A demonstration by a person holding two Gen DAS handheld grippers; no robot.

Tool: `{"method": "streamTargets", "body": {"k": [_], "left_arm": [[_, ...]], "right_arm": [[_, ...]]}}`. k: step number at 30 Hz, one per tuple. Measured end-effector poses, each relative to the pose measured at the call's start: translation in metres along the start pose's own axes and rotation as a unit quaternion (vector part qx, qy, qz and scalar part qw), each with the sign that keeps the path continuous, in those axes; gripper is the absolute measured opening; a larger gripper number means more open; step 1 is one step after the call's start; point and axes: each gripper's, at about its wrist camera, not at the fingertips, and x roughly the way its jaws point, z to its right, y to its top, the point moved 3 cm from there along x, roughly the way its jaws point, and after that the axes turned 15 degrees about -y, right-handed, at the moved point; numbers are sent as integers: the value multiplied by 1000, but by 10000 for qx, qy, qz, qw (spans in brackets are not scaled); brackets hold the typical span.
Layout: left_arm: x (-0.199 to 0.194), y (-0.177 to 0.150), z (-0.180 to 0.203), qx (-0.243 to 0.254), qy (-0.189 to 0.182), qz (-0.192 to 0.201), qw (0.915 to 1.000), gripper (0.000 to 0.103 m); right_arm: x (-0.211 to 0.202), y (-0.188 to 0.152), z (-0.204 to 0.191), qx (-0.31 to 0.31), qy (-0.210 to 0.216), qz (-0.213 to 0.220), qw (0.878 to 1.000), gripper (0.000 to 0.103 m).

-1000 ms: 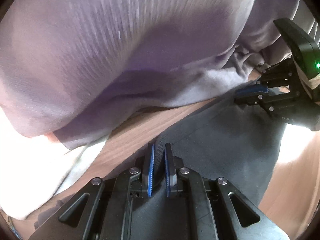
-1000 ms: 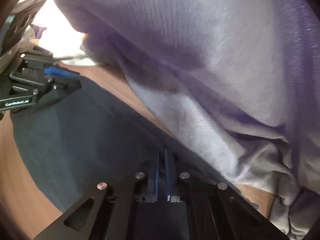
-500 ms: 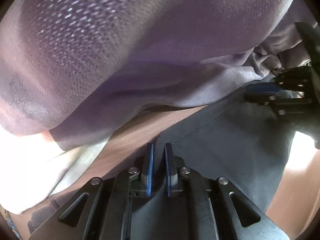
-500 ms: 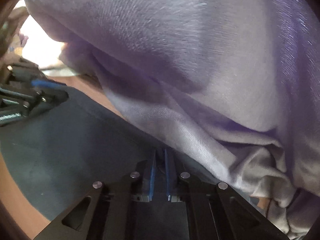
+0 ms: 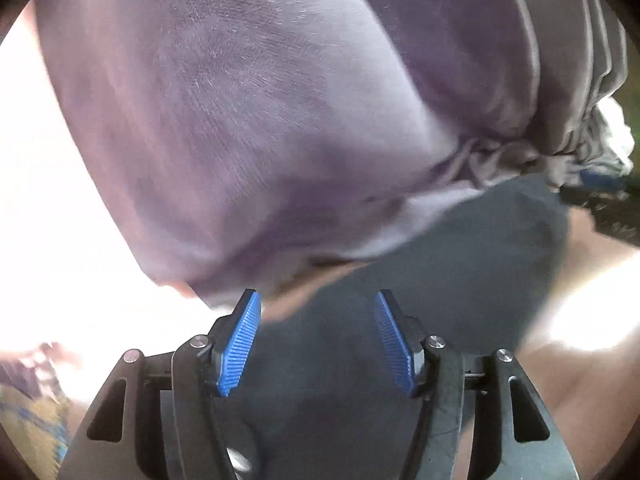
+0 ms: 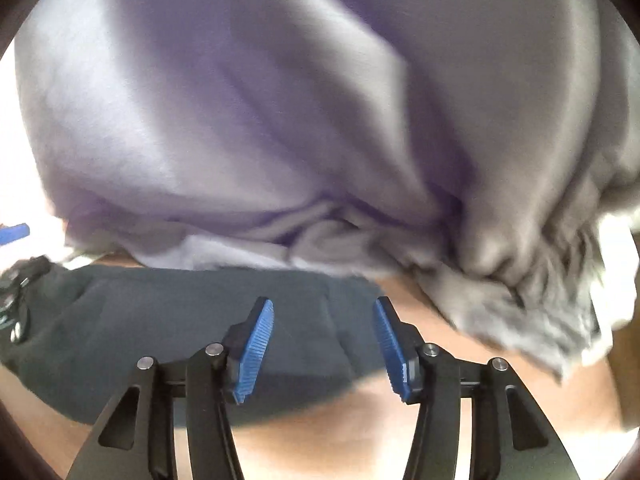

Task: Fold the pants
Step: 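Move the right gripper to the ribbed cuff and close on it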

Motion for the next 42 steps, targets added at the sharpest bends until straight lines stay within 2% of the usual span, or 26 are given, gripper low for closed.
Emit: {"method": "streamTargets", "body": {"k": [5, 8, 14, 23, 25, 27, 29, 34, 39, 42], "left_arm": [[2, -15, 19, -1, 111, -129, 9999, 59], [11, -19, 21, -144, -27, -233, 9996, 59], [26, -15, 17, -312, -67, -332, 9989, 59], [42, -17, 16, -326, -158, -544, 9979, 59], [46, -19, 16, -328, -177, -620, 9974, 59], [49, -20, 15, -384, -248, -664, 9967, 59], [52, -22, 11, -538, -369, -735, 9952, 59], [53, -34, 1, -973, -735, -948, 9880, 51], [41, -47, 6, -906, -758, -1037, 9876, 51], [37, -48, 8, -798, -687, -1010, 9893, 51]], "right_arm": [[11, -34, 30, 992, 194, -519, 9935, 52], [26, -49, 32, 1477, 297, -651, 9864, 52], [50, -48, 36, 1787, 418, -874, 9791, 52], [72, -37, 23, 1725, 614, -1018, 9778, 51], [74, -35, 21, 1766, 656, -1053, 9764, 46], [77, -33, 17, 1711, 710, -1061, 9769, 34], [77, -29, 13, 1665, 743, -1066, 9774, 29], [62, -26, 11, 1470, 499, -1023, 9826, 20], [36, -31, 9, 1087, 155, -892, 9899, 19], [26, -38, 13, 928, 126, -832, 9921, 19]]}}
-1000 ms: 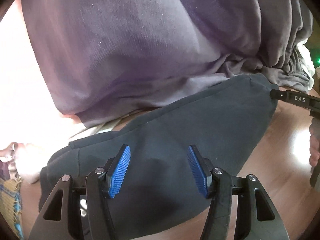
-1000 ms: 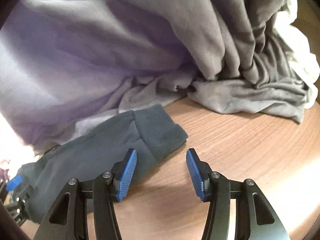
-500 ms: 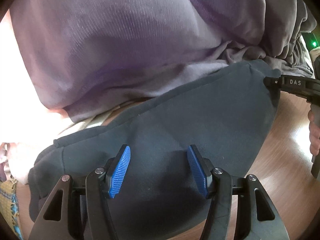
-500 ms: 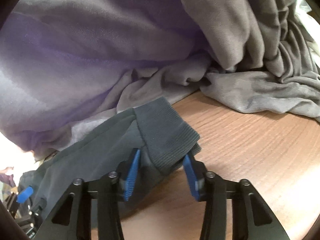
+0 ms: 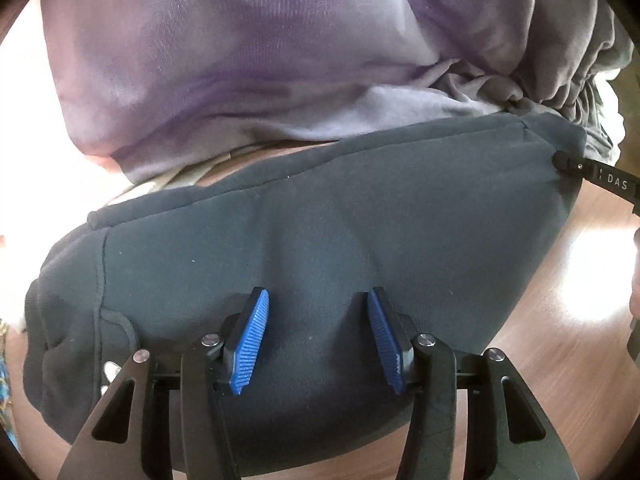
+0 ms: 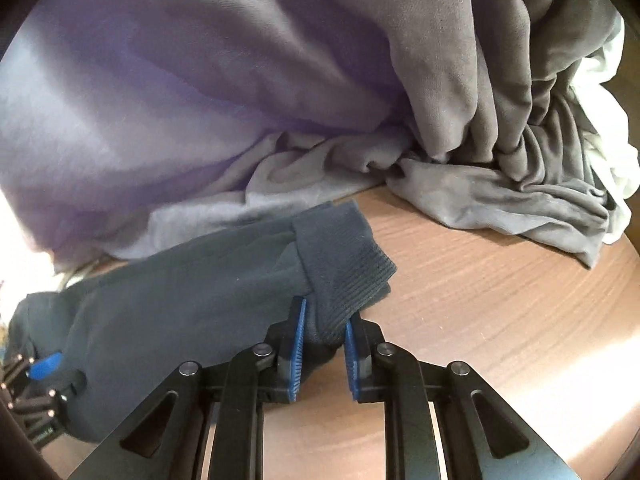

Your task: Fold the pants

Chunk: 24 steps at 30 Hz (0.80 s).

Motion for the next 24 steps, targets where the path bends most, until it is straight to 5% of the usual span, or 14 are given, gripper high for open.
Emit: {"method": "streamTargets", "body": {"k": [11, 15, 19, 24], "left_arm": [[2, 10, -8, -197, 381, 231, 9988, 52], [6, 11, -4, -113, 467, 206, 9986, 52], [7, 11, -4, -72, 523, 202, 9984, 54], [-13, 12, -2, -131, 679, 391, 9968, 54]], "right_arm": [[-11, 35, -8, -172, 117, 846, 9962, 18], [26, 25, -7, -145, 21, 278, 9995, 18], [27, 18, -2, -51, 9, 209, 9998, 20], [17, 19, -1, -101, -217, 369, 9990, 45]]}}
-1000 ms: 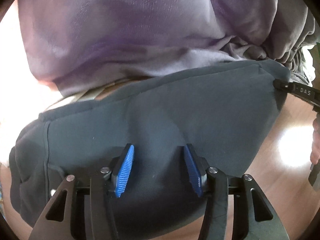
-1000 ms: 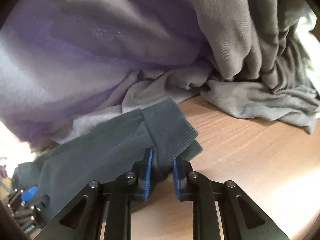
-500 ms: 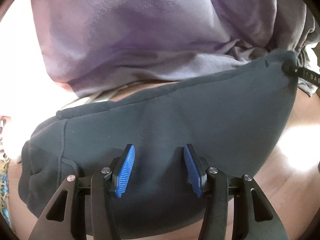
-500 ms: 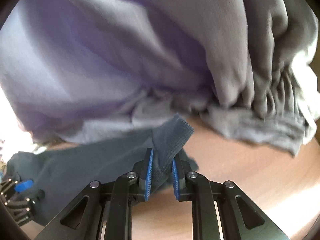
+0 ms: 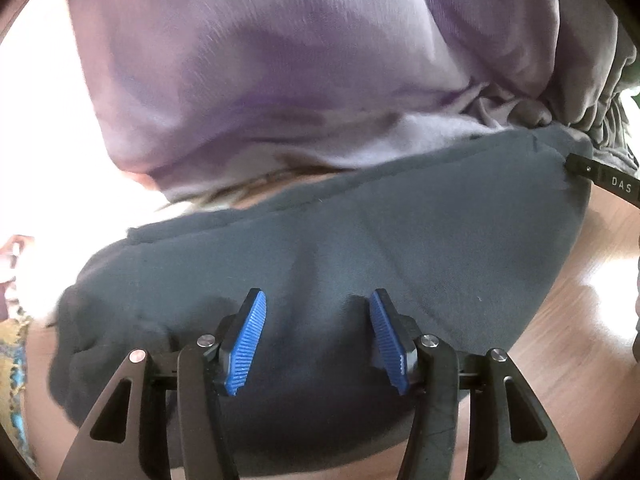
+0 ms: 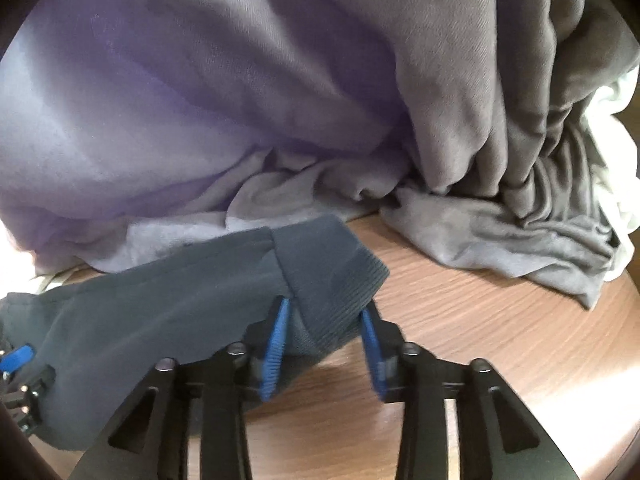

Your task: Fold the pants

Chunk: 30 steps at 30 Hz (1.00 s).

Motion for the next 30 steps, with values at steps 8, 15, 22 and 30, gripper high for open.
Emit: {"method": "streamTargets", "body": {"k": [8, 15, 22, 30], "left_arm": [[-35, -4, -1, 254, 624, 450, 9967, 61], [-62, 15, -55, 256, 665, 630, 9955, 61], [-66, 27, -113, 637, -276, 415, 9967, 61], [-31, 58, -137, 1033, -1176, -305, 9872, 61]], "right_arm": [[4, -10, 2, 390, -65, -112, 9992, 61], [-51, -3, -5, 678, -654, 430, 9946, 61], [-97, 8, -98, -333, 414, 789, 9955, 61], [-86, 9, -178, -1038, 1373, 396, 9843, 61]]}}
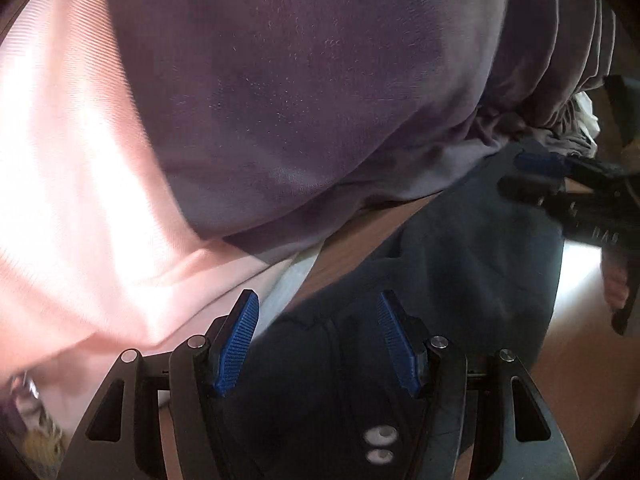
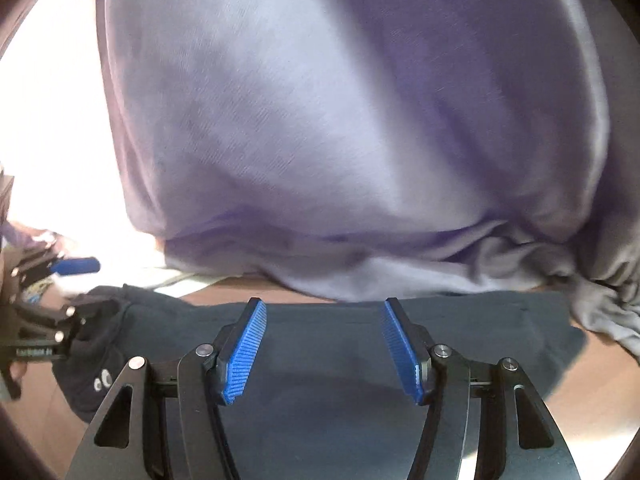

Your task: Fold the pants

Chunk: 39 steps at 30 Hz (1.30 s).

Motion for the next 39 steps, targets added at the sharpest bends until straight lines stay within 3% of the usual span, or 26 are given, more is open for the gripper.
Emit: {"method": "streamTargets", "body": {"k": [5, 8, 13, 16, 19, 22, 29, 32, 34, 39], "left_arm": [[23, 6, -11, -25, -433, -433, 9981, 61], [37, 1, -13, -7, -422, -663, 9969, 60], [38, -7, -8, -75, -428, -683, 9967, 25], [31, -7, -5, -171, -285, -505, 9982, 23], [23, -9, -9, -416, -21, -317, 9986, 23], [27, -15, -22, -870, 54, -367, 9955, 24], [36, -20, -22, -903, 293, -387, 9947, 29], [36, -20, -22, -861, 478, -384, 9944, 40], [27, -19, -19, -836, 675, -252, 9939, 44], [-17, -11, 16, -737, 1323, 617, 9865, 57]], "right_arm": [[23, -5, -10, -103, 36, -274, 9996, 60], [30, -8, -12, -174, 31, -331, 9993, 60], [36, -9, -13, -300, 28, -352, 9989, 60], [41, -10, -14, -280, 74, -403, 9988, 60], [42, -8, -17, -273, 108, -381, 9988, 61], [48, -6, -22, -355, 67, -367, 9987, 60], [77, -6, -19, -404, -228, -616, 9970, 60], [80, -7, -12, -335, -322, -607, 9971, 60], [74, -6, -7, -268, -399, -519, 9975, 60], [36, -2, 8, -76, -613, 61, 9981, 60]]}}
